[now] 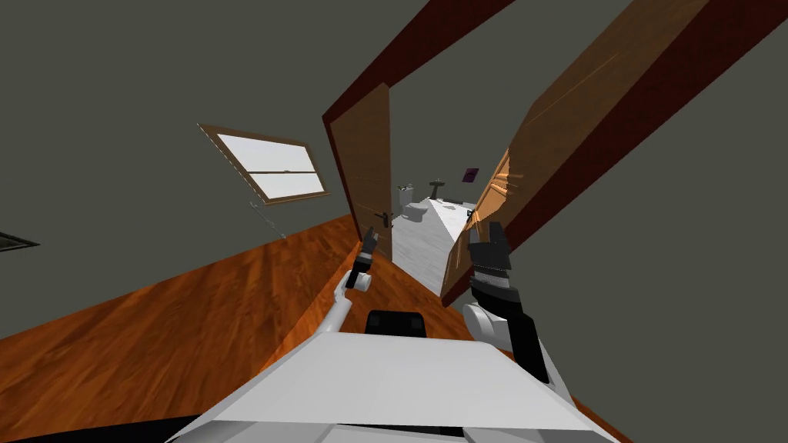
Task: Push the door open
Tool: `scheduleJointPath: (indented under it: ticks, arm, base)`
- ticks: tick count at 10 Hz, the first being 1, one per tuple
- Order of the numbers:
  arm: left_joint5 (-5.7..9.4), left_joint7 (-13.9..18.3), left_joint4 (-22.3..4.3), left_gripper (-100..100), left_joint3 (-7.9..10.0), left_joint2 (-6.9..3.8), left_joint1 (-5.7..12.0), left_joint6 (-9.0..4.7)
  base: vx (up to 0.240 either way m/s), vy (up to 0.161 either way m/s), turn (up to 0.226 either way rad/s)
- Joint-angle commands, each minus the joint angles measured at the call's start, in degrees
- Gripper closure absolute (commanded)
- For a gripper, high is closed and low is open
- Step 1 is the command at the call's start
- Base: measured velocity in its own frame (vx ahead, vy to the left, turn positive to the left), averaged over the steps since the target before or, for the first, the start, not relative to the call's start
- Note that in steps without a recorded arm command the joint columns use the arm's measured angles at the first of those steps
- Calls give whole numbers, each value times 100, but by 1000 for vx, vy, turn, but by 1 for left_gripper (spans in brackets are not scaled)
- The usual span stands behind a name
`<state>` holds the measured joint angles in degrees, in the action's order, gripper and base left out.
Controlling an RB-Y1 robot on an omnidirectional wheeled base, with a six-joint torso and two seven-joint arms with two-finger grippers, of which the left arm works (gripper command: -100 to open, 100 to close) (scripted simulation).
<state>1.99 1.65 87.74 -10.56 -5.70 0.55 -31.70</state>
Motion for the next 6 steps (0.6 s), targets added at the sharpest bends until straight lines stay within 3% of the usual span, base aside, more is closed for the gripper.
scheduleJointPath:
  ticks: [1,6]
  arm:
    - [18,23,-245,-100,-36,1,138,18]
    - [76,93,-987,-100,-139,12,565,84]
  base:
    - [84,111,-58]
    - [79,113,-67]
